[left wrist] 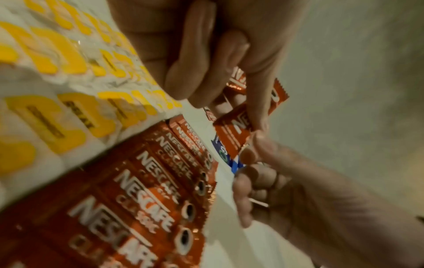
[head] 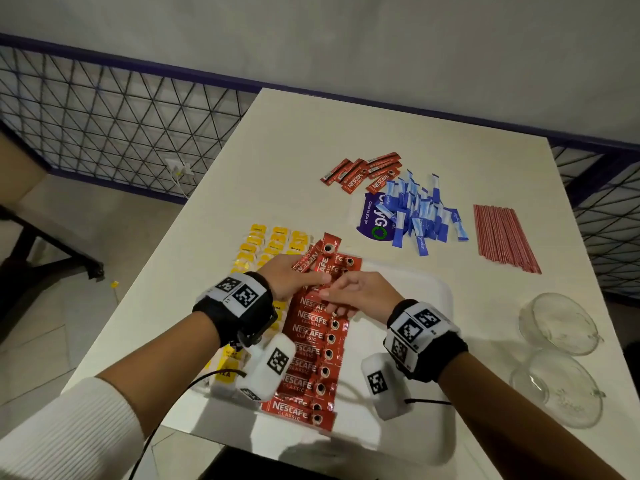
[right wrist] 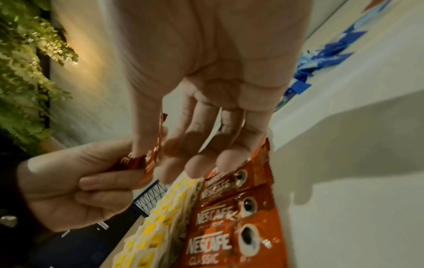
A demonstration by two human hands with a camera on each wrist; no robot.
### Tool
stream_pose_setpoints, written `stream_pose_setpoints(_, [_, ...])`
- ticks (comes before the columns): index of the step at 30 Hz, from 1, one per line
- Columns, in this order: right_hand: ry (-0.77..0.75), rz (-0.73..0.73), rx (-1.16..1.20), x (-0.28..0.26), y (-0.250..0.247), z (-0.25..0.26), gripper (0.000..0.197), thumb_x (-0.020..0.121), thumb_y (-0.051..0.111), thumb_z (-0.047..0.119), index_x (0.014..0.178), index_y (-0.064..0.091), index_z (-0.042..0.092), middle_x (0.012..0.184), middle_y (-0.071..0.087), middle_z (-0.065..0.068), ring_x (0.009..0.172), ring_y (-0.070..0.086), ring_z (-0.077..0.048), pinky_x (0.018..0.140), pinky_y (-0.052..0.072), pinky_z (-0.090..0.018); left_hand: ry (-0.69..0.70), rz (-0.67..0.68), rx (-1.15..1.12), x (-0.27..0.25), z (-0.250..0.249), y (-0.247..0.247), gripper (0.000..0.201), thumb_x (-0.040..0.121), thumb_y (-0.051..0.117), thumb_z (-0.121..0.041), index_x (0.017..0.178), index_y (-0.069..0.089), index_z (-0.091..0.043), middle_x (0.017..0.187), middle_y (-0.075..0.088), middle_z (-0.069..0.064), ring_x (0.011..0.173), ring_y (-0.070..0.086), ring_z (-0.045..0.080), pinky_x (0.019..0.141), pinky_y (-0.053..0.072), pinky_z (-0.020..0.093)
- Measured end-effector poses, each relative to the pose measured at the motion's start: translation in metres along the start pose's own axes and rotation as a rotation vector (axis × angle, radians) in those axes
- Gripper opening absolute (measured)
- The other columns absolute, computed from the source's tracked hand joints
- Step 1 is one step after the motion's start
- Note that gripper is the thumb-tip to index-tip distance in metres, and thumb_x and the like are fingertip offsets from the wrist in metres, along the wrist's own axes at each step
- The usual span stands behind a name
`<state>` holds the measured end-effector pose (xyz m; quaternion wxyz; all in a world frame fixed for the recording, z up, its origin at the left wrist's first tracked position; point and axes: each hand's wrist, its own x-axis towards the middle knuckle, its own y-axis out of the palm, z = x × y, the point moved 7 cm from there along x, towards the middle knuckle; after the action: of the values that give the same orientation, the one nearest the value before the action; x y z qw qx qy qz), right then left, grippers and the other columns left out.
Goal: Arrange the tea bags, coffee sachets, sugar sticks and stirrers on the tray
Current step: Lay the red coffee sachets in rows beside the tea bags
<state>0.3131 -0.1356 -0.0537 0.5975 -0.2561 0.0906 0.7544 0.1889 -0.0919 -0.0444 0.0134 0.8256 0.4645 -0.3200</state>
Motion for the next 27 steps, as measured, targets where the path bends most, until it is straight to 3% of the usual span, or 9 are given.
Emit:
stream_pose_setpoints(3, [0.022, -0.088, 0.052, 0.002, -0.013, -0.006, 0.027, 0.080, 0.069, 0.032, 0.098, 0.058, 0.014, 0.077, 0.068, 0.000, 0.066, 0.059, -0.017, 0.068, 0.049, -0.032, -0.012, 0.069, 0.205, -0.001, 0.004, 0.002, 0.024, 0.080, 0.070, -0.031, 0.095, 0.066, -0.013, 0.090, 0.071, -0.001, 0.086, 0.066, 0.016, 0.069, 0.050, 0.018])
stream_pose_setpoints(6, [0.034, -0.153, 0.135, 0.004, -0.025, -0.011, 0.023, 0.082, 0.068, 0.024, 0.100, 0.059, 0.013, 0.079, 0.066, -0.005, 0.070, 0.057, -0.022, 0.077, 0.047, -0.039, -0.049, 0.126, 0.450, 0.004, 0.010, 0.005, 0.053, 0.079, 0.069, -0.039, 0.122, 0.058, -0.011, 0.123, 0.061, 0.006, 0.113, 0.056, 0.022, 0.094, 0.044, 0.028])
stream_pose_setpoints(9, [0.079, -0.165, 0.134, 0.003, -0.028, -0.019, 0.008, 0.081, 0.069, 0.015, 0.084, 0.062, 0.015, 0.073, 0.063, -0.006, 0.066, 0.055, -0.018, 0.077, 0.046, -0.036, -0.013, 0.114, 0.446, 0.008, 0.004, 0.001, 0.038, 0.081, 0.069, -0.033, 0.114, 0.063, -0.015, 0.096, 0.064, -0.004, 0.094, 0.057, 0.014, 0.076, 0.042, 0.019])
stream_pose_setpoints(11, [0.126, -0.172, 0.124, 0.001, -0.027, -0.026, 0.008, 0.081, 0.069, 0.012, 0.078, 0.062, 0.014, 0.071, 0.061, -0.005, 0.064, 0.053, -0.015, 0.073, 0.047, -0.032, -0.006, 0.103, 0.405, 0.012, 0.004, -0.004, 0.025, 0.080, 0.070, -0.029, 0.102, 0.066, -0.018, 0.084, 0.061, -0.010, 0.088, 0.055, 0.010, 0.075, 0.041, 0.018])
stream_pose_setpoints(14, [0.183, -0.167, 0.078, -0.002, -0.024, -0.035, 0.008, 0.083, 0.067, 0.015, 0.077, 0.062, 0.014, 0.075, 0.060, -0.003, 0.067, 0.052, -0.013, 0.068, 0.046, -0.023, -0.003, 0.147, 0.426, 0.018, 0.006, -0.005, 0.017, 0.080, 0.070, -0.029, 0.095, 0.066, -0.022, 0.089, 0.062, -0.008, 0.092, 0.056, 0.011, 0.085, 0.042, 0.022])
stream_pose_setpoints(19, [0.236, -0.178, 0.015, -0.004, -0.018, -0.050, 0.008, 0.084, 0.065, 0.020, 0.078, 0.065, 0.015, 0.080, 0.063, -0.001, 0.076, 0.056, -0.014, 0.071, 0.048, -0.024, 0.116, 0.146, 0.539, 0.024, 0.003, -0.008, 0.013, 0.083, 0.067, -0.030, 0.094, 0.066, -0.022, 0.087, 0.055, -0.017, 0.092, 0.053, 0.009, 0.083, 0.042, 0.022])
stream_pose_setpoints(22, [0.206, -0.209, 0.089, -0.006, -0.013, -0.053, 0.010, 0.082, 0.065, 0.003, 0.072, 0.064, 0.003, 0.064, 0.060, 0.001, 0.063, 0.055, -0.012, 0.056, 0.047, -0.013, 0.164, 0.164, 0.657, 0.027, 0.004, -0.009, 0.012, 0.084, 0.066, -0.029, 0.094, 0.067, -0.021, 0.091, 0.059, -0.011, 0.098, 0.057, 0.014, 0.088, 0.044, 0.026])
stream_pose_setpoints(24, [0.187, -0.232, 0.101, -0.007, -0.009, -0.054, 0.018, 0.079, 0.067, -0.001, 0.066, 0.060, 0.009, 0.060, 0.058, 0.001, 0.054, 0.054, -0.007, 0.050, 0.044, -0.010, 0.155, 0.190, 0.738, 0.027, 0.007, -0.007, 0.015, 0.085, 0.064, -0.031, 0.098, 0.066, -0.023, 0.102, 0.063, -0.006, 0.100, 0.058, 0.015, 0.091, 0.046, 0.031])
stream_pose_setpoints(27, [0.208, -0.295, -0.005, -0.005, -0.008, -0.057, 0.018, 0.075, 0.074, 0.008, 0.066, 0.059, 0.014, 0.067, 0.060, 0.000, 0.061, 0.055, -0.011, 0.061, 0.048, -0.018, 0.175, 0.208, 0.881, 0.027, 0.011, -0.002, 0.024, 0.086, 0.061, -0.037, 0.106, 0.062, -0.024, 0.108, 0.060, -0.007, 0.099, 0.056, 0.013, 0.084, 0.045, 0.027])
